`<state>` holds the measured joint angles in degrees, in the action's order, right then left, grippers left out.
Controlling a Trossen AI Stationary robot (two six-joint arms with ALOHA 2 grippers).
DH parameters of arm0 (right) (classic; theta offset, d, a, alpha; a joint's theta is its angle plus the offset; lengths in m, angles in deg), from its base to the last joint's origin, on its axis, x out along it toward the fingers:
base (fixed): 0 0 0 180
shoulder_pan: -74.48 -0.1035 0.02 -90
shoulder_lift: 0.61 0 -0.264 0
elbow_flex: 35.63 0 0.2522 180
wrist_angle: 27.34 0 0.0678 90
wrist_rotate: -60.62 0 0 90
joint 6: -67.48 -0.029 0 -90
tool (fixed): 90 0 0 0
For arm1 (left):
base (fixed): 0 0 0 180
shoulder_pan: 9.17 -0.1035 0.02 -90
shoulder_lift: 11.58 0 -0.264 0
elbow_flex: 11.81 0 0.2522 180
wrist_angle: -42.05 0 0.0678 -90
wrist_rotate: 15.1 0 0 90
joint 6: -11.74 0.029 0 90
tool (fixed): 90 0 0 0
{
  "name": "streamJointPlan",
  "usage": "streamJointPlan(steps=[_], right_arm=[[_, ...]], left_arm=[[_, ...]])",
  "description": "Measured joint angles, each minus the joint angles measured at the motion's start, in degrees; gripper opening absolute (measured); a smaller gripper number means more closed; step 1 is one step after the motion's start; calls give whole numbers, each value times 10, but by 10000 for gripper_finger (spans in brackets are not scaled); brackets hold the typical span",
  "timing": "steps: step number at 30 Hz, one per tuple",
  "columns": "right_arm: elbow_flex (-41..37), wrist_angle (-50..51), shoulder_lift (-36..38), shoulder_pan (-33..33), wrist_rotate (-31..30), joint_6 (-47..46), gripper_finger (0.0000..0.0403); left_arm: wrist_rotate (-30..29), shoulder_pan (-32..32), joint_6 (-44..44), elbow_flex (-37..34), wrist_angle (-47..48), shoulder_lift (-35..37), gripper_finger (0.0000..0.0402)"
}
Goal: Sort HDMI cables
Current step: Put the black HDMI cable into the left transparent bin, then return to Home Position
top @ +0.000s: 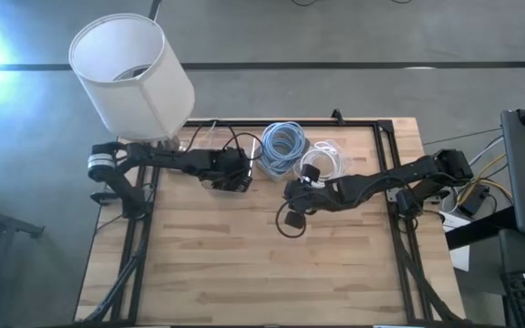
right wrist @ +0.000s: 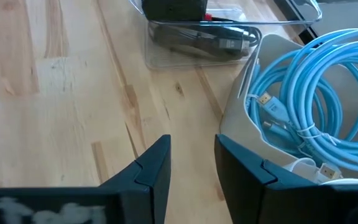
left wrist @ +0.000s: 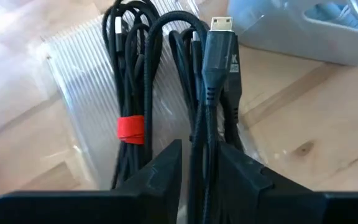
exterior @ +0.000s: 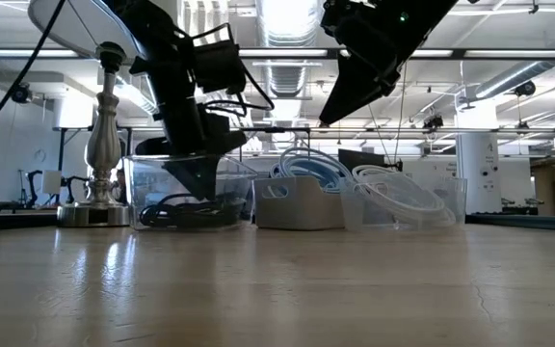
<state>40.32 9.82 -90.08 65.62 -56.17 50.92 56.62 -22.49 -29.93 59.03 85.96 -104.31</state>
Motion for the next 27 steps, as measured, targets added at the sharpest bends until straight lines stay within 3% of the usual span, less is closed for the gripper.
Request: streamJointPlan(steps=[9, 16, 19, 27], right_arm=[[-1, 0, 0, 0, 0, 3, 121], [-1, 1, 0, 0, 0, 11, 113], [-1, 1, 0, 0, 0, 7, 109], [0, 1, 0, -1, -1, 17, 100]], left_arm=[[-2, 11, 33, 2, 9, 67, 102], [-39, 83, 81, 2, 8, 133, 94], [-91, 133, 124, 2, 5, 158, 94], [-293, 280, 246, 0, 7, 216, 94]])
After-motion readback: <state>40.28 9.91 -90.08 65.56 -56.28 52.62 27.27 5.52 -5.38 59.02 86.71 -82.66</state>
